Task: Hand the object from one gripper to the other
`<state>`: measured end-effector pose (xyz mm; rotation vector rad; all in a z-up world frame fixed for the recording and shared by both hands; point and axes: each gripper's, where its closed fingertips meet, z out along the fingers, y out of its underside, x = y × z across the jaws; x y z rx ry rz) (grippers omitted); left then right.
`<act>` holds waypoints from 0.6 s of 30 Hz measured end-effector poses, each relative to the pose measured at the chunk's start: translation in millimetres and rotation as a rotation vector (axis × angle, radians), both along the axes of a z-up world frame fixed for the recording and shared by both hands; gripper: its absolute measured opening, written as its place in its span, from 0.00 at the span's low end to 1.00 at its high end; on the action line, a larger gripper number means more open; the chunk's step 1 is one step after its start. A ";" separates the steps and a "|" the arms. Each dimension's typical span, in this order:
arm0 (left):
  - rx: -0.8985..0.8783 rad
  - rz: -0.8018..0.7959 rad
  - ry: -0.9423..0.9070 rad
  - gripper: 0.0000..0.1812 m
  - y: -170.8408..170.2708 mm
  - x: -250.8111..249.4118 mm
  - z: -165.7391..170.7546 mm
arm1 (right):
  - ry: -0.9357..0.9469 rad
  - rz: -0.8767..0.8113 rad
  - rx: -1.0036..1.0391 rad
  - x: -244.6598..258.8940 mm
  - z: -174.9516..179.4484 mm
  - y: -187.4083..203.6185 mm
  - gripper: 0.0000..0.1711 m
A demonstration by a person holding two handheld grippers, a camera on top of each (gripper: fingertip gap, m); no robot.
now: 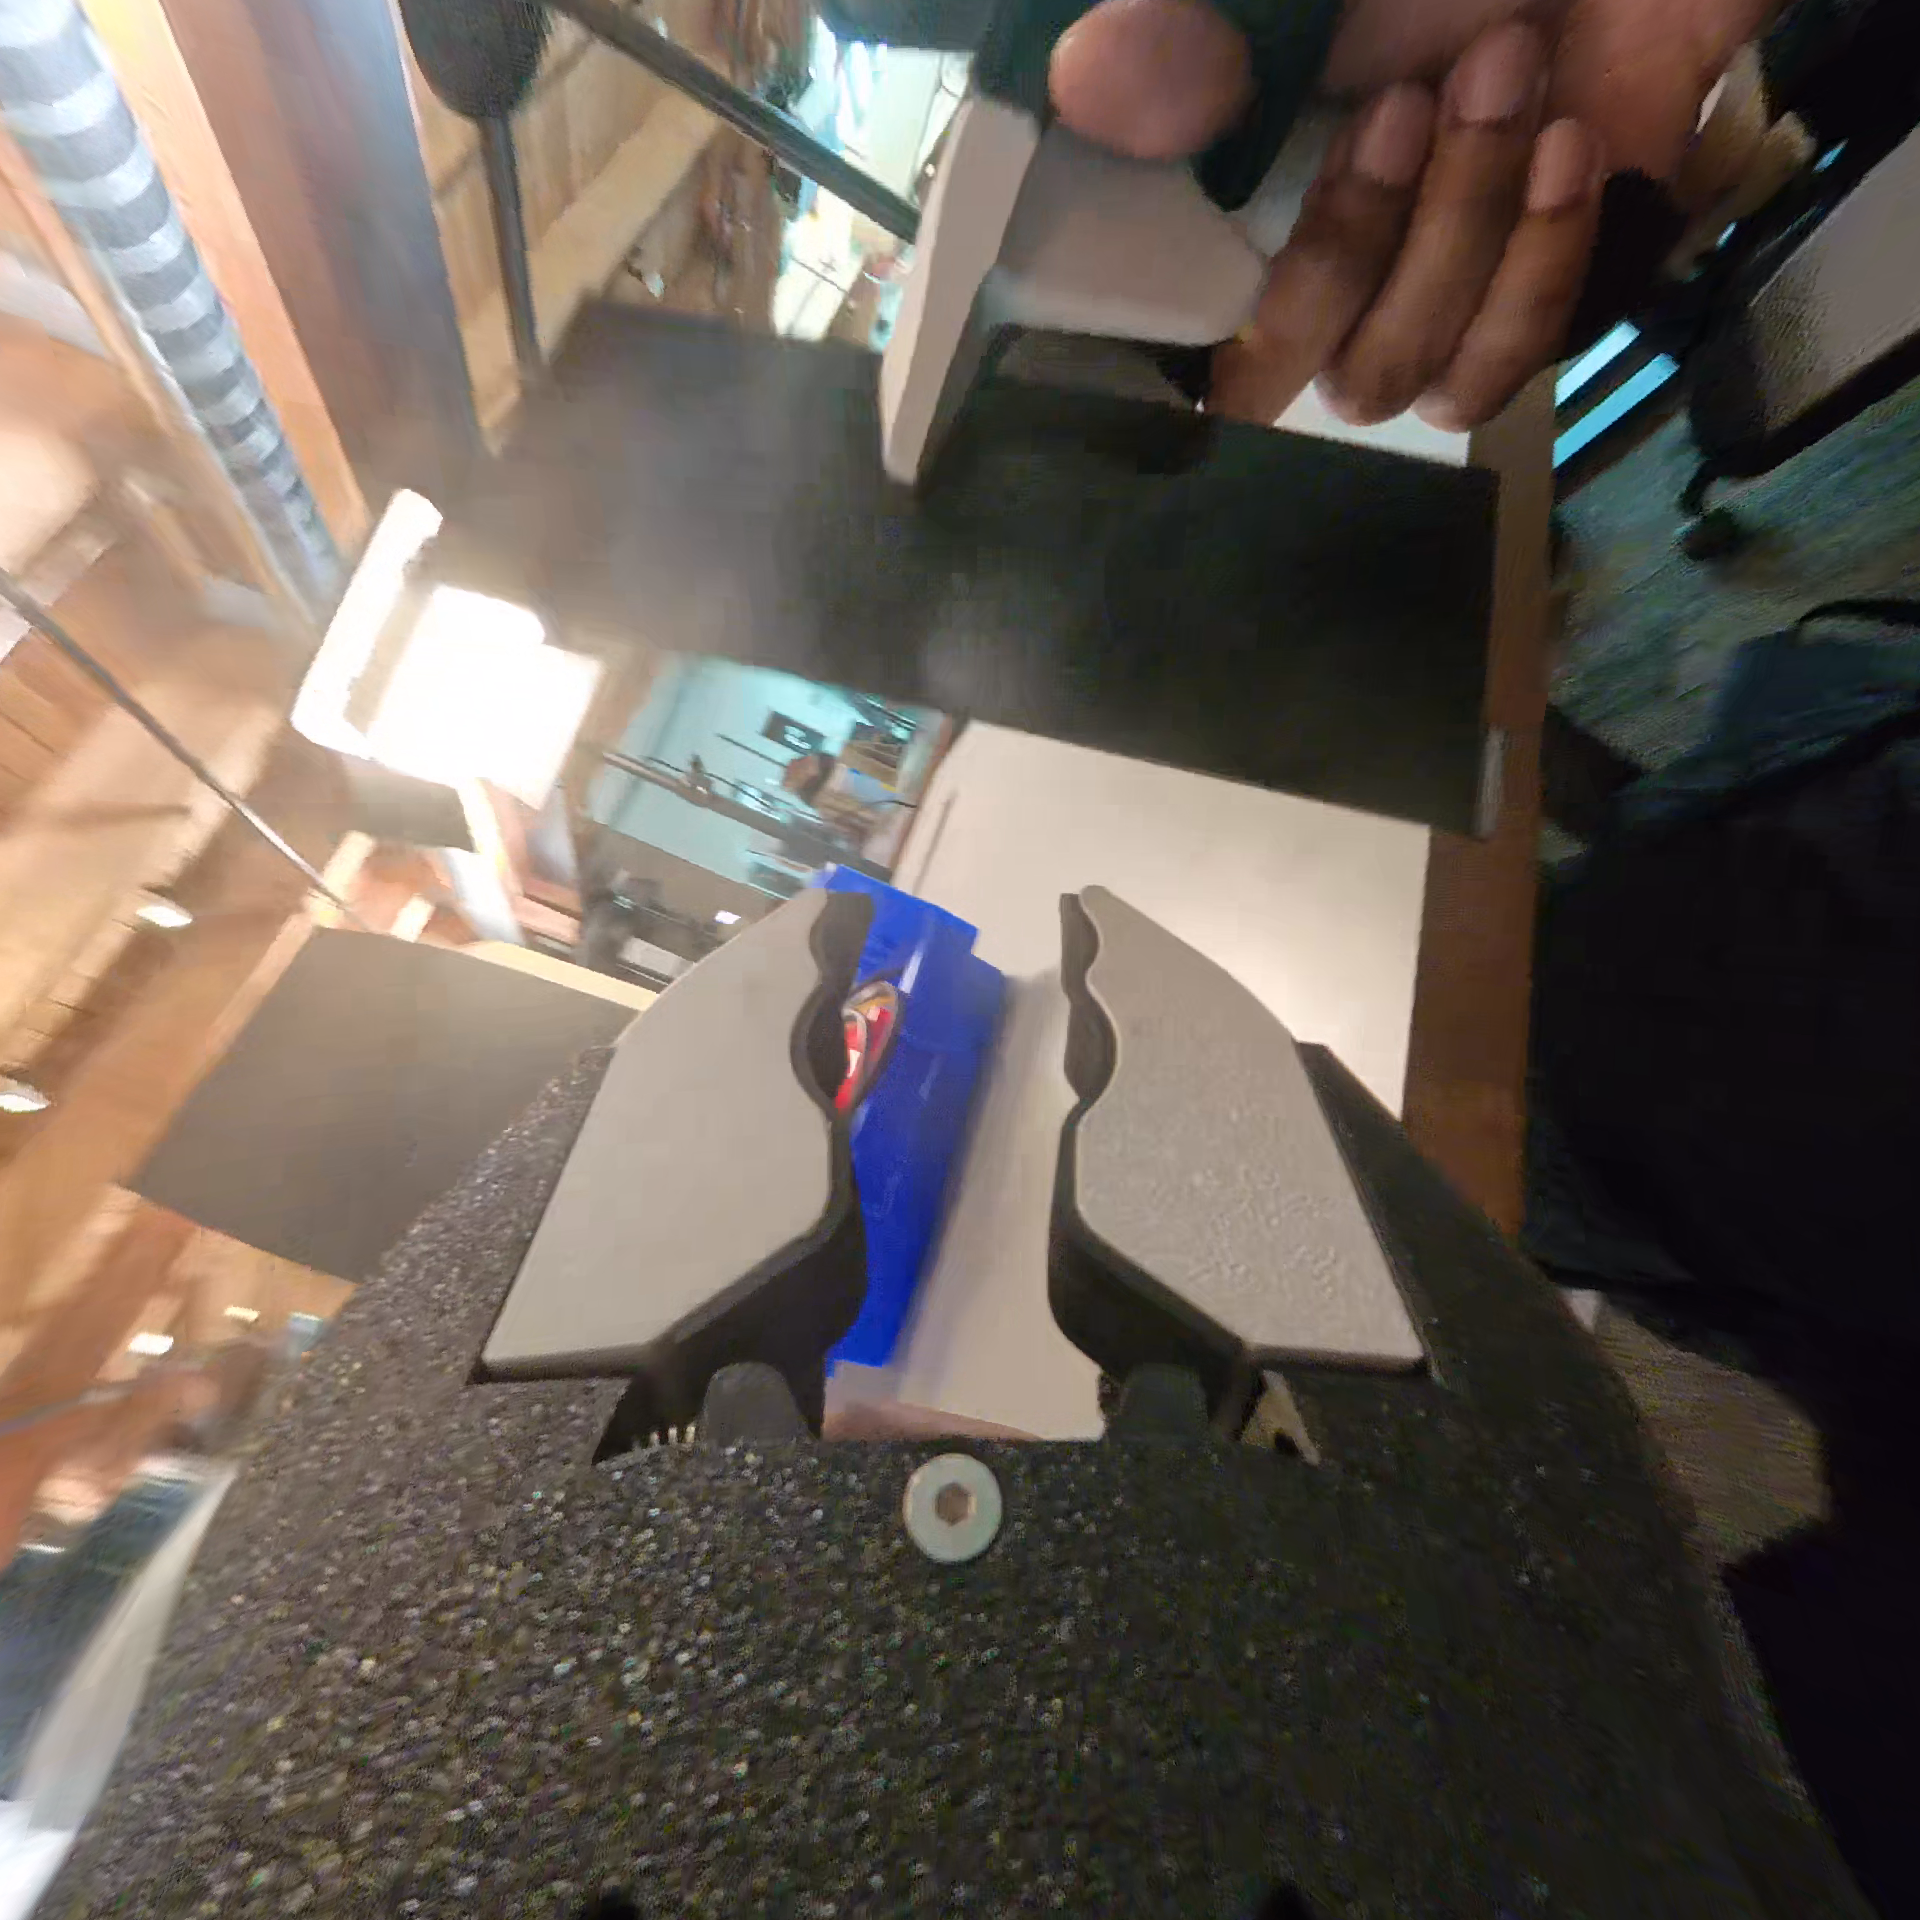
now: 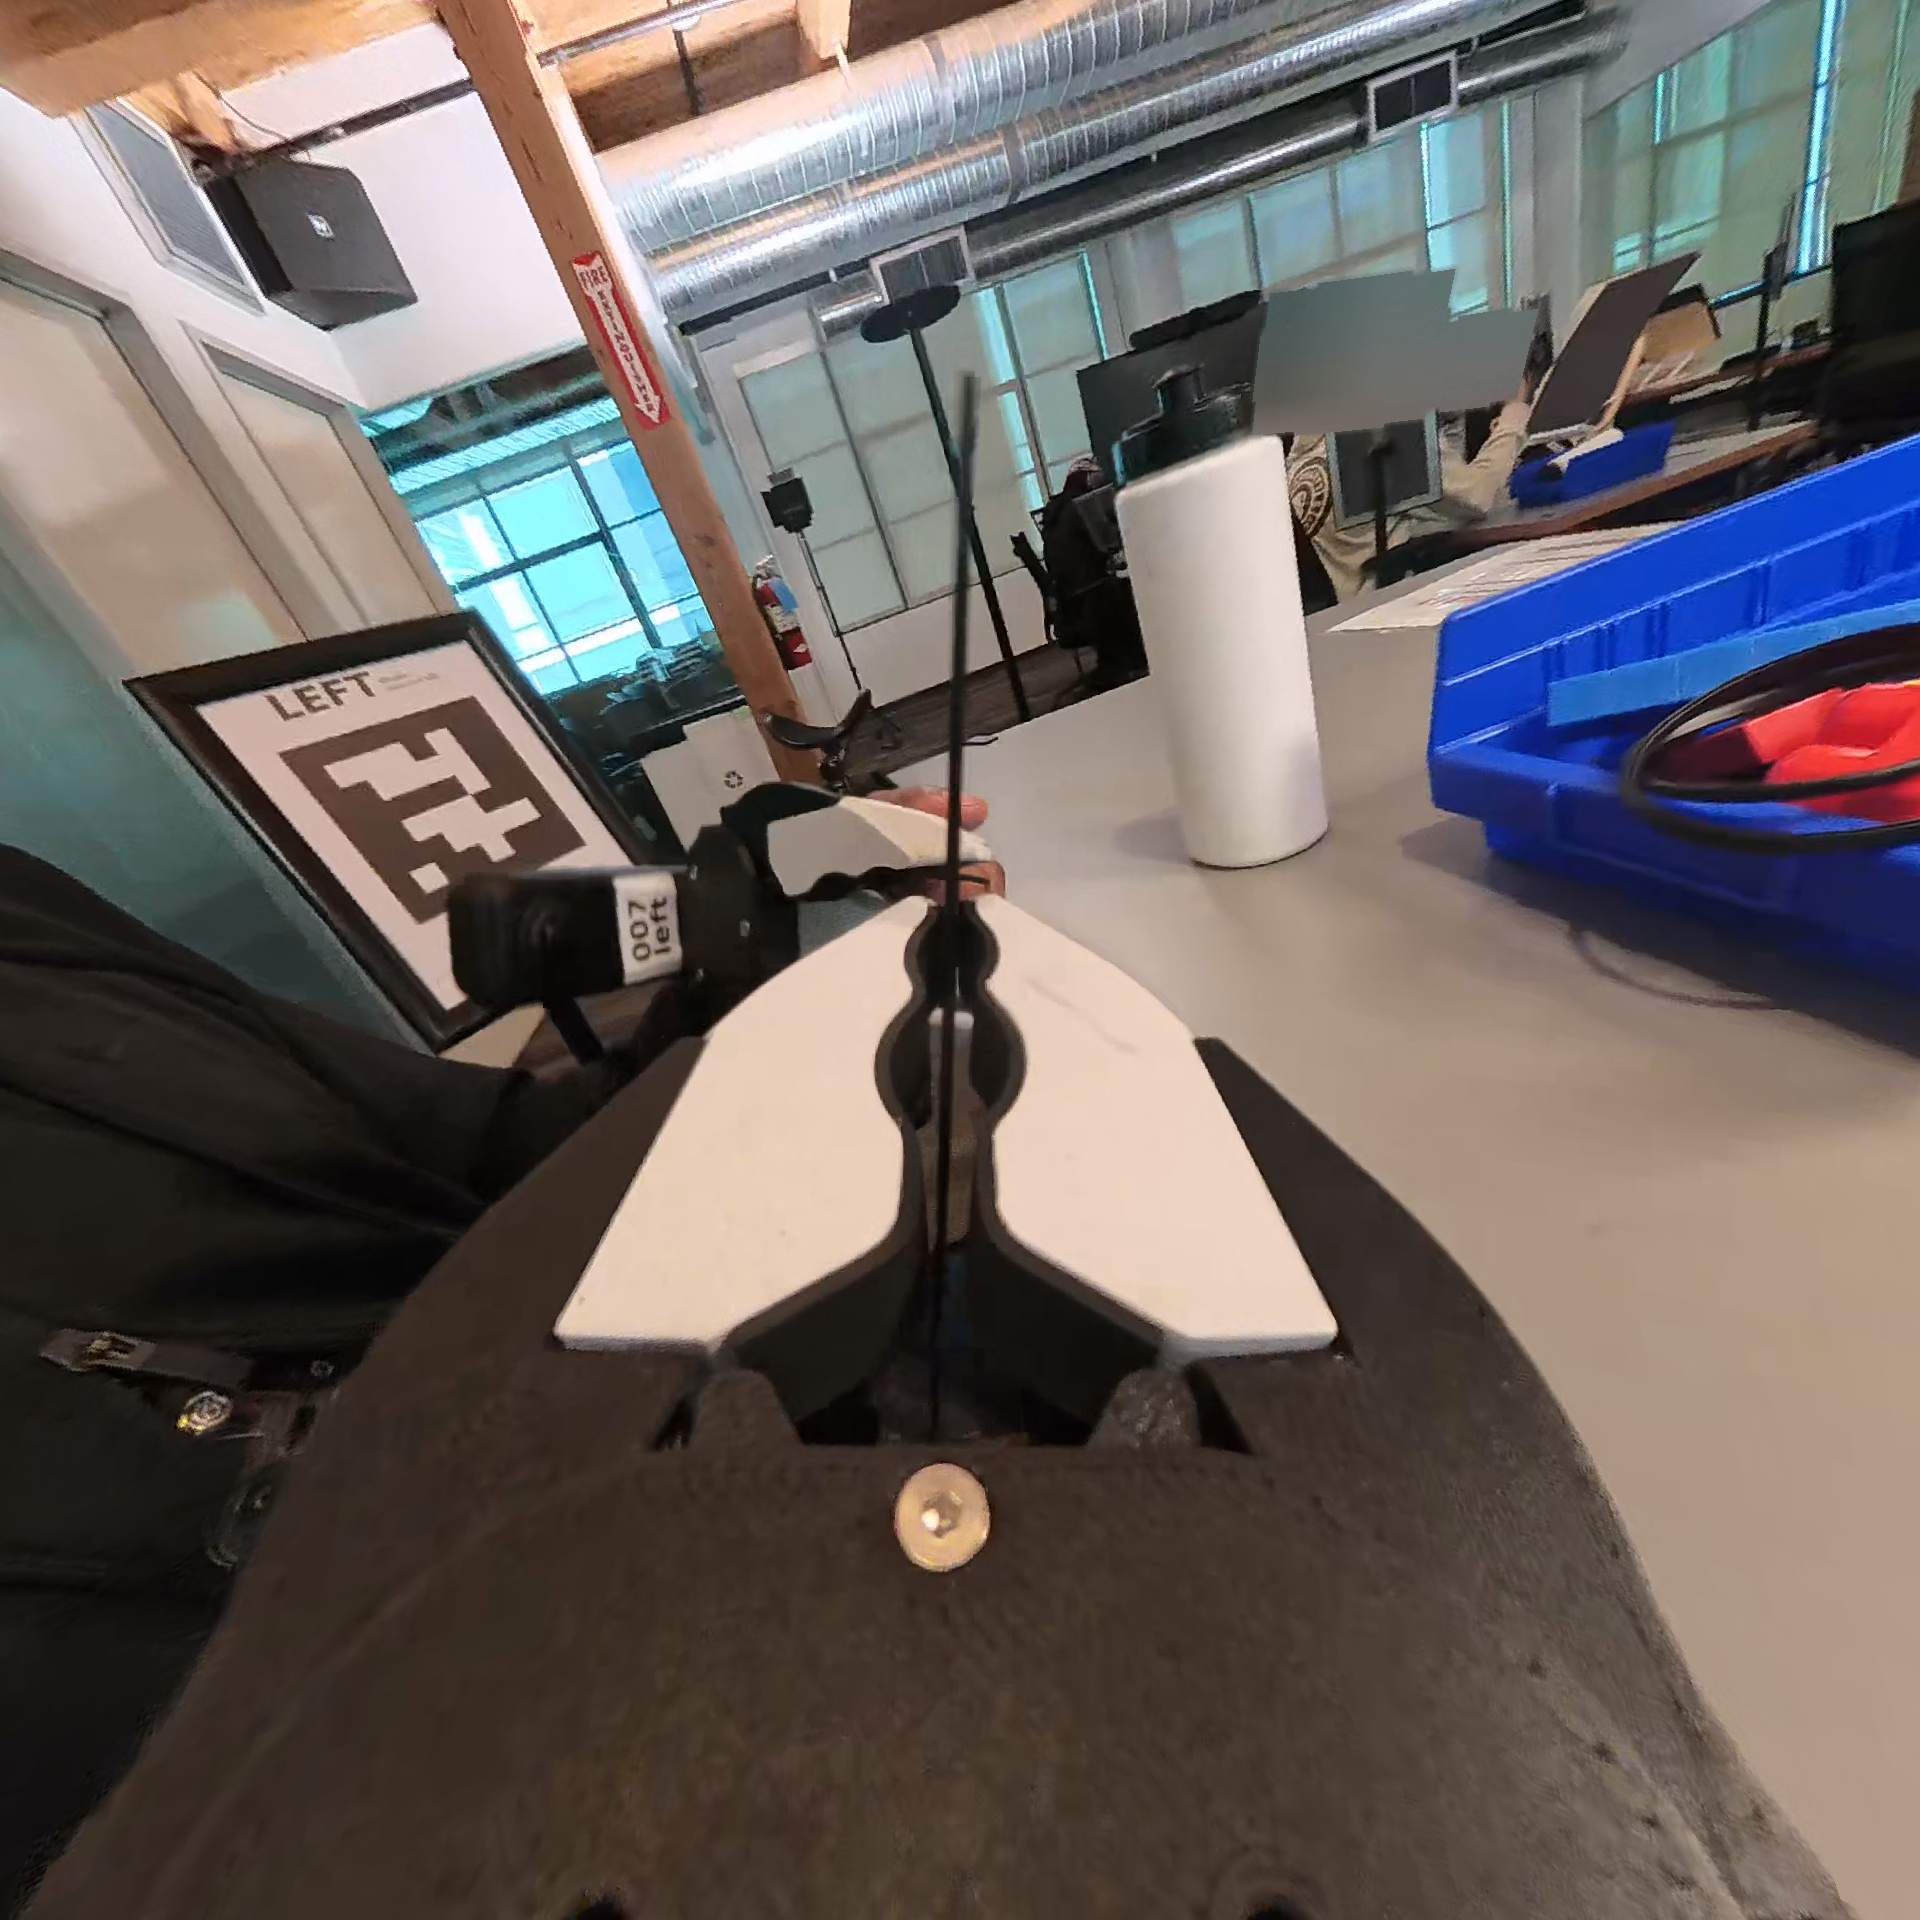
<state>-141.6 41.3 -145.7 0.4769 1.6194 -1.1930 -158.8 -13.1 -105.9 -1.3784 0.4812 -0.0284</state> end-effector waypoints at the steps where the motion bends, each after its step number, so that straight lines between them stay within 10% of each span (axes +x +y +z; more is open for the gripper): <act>1: -0.014 -0.012 0.085 0.22 1.8 1.4 -1.0 | -0.011 -0.003 -0.005 -0.3 0.7 -1.9 0.01; 15: -0.473 -0.482 1.012 0.29 -18.2 -31.2 44.2 | -0.238 0.052 -0.203 -22.6 -16.3 22.8 0.01; 18: -0.416 -0.527 1.018 0.07 -26.5 -42.5 36.4 | -0.263 0.057 -0.247 -24.7 -23.4 29.1 0.01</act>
